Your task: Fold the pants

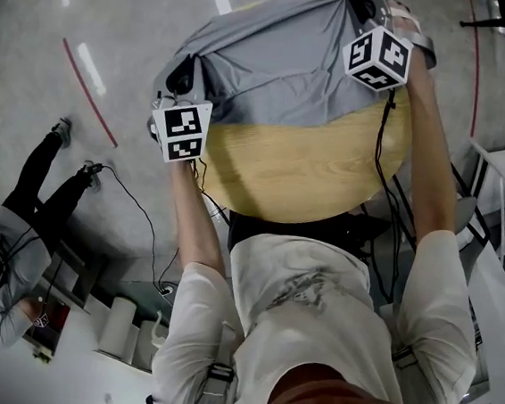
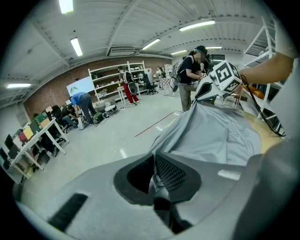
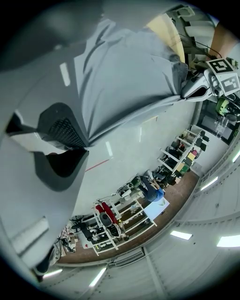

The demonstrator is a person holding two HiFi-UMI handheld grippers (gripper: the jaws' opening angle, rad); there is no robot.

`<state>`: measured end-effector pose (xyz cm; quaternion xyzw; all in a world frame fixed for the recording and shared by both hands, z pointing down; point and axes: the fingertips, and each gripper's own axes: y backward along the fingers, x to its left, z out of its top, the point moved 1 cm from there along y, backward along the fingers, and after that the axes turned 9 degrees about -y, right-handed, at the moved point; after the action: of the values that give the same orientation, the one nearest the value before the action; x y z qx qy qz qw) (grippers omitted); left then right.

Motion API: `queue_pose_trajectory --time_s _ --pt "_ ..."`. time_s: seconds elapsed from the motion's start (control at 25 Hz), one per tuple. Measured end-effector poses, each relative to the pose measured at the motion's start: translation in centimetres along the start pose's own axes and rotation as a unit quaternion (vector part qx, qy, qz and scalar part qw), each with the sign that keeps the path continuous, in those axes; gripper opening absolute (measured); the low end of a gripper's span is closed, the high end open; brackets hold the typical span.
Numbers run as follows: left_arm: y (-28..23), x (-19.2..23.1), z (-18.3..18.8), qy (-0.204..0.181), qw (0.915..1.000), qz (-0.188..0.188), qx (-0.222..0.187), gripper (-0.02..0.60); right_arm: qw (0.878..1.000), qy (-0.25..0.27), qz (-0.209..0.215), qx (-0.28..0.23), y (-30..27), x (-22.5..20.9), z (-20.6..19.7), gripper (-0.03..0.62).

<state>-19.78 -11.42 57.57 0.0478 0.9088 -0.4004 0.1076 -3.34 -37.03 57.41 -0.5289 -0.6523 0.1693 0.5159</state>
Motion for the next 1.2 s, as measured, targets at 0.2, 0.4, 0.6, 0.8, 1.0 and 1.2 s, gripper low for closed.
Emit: queue_pose_trajectory --time_s 0.2,0.4,0.6,0.8,1.0,1.2 --pt "-0.2 0.7 0.1 0.013 0.9998 0.016 -0.004 0.038 1.000 -0.009 -0.017 -0.001 0.0 -0.6 0.5 0.054" --pt "0.7 1.3 0.4 0.026 0.9993 0.017 -0.020 0.079 1.000 -0.020 -0.023 0.000 1.2 -0.7 0.8 0.087" --pt "2.2 1.5 0.8 0.035 0.9985 0.010 -0.040 0.107 0.999 -0.028 -0.035 -0.001 3.0 -0.1 1.2 0.104" --pt "4.1 1.3 1.3 0.037 0.9974 0.001 -0.062 0.123 0.997 -0.047 -0.054 -0.010 5.5 0.7 2.1 0.120" --pt "6.8 1.0 2.0 0.034 0.9954 -0.010 -0.090 0.124 0.994 -0.076 -0.076 -0.030 9.2 2.1 3.8 0.127" --pt "10.5 0.8 2.6 0.022 0.9917 -0.028 -0.124 0.123 0.988 -0.109 -0.103 -0.045 14.2 4.4 5.8 0.129"
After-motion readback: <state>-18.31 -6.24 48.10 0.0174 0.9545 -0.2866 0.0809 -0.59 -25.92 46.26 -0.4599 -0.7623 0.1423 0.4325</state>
